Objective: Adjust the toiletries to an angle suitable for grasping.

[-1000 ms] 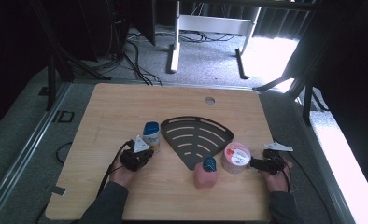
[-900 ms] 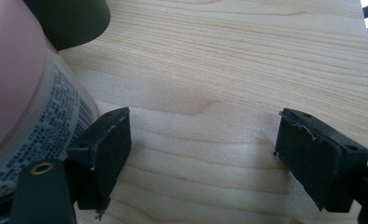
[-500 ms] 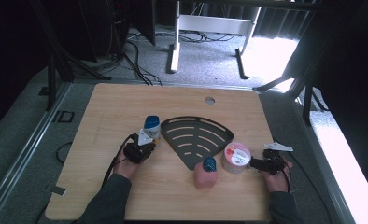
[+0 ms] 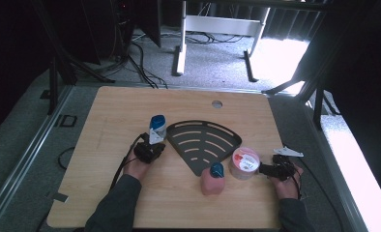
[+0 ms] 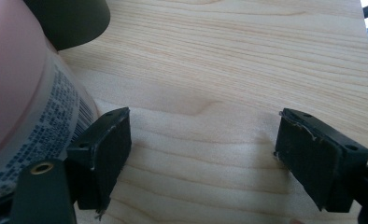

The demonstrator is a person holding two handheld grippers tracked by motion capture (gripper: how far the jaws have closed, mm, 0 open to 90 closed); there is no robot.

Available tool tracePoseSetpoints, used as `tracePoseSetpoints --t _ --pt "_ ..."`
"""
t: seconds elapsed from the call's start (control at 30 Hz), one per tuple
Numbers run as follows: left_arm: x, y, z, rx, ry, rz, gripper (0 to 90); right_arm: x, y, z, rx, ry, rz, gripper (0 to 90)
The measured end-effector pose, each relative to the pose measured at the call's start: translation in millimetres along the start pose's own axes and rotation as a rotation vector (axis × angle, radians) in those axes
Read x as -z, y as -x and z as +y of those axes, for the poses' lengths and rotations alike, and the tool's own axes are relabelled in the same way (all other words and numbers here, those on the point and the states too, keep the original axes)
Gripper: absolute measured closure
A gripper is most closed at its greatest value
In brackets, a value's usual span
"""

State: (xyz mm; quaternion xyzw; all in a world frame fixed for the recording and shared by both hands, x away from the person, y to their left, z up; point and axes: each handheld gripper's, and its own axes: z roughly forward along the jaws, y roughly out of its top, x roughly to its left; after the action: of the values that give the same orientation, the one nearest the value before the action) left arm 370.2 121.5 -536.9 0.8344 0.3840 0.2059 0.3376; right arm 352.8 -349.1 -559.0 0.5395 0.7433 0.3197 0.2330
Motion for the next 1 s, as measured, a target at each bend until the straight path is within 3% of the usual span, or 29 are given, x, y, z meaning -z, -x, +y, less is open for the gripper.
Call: tracePoseSetpoints --t 0.33,0.67,0.87,0.9,1.0 --pt "-3.4 -2.1 4.7 0.016 -0.007 -0.004 88.0 0.0 -0.1 0.0 -0.001 0.000 0.000 17.9" --pt "7.3 29.1 11.9 -0.044 0.018 -0.097 81.9 0.0 -0.1 0.0 -0.001 0.000 0.000 17.9" --pt "14.4 40.0 14.8 -0.040 0.041 -0.159 80.0 0.0 -0.1 0.0 -0.001 0.000 0.000 17.9" --pt "19.2 45.2 16.6 -0.041 0.054 -0.189 80.0 0.0 -0.1 0.0 -0.001 0.000 0.000 17.9" --pt "26.9 54.0 21.7 -0.068 0.057 -0.213 78.0 0.0 -0.1 0.0 -0.001 0.000 0.000 17.9"
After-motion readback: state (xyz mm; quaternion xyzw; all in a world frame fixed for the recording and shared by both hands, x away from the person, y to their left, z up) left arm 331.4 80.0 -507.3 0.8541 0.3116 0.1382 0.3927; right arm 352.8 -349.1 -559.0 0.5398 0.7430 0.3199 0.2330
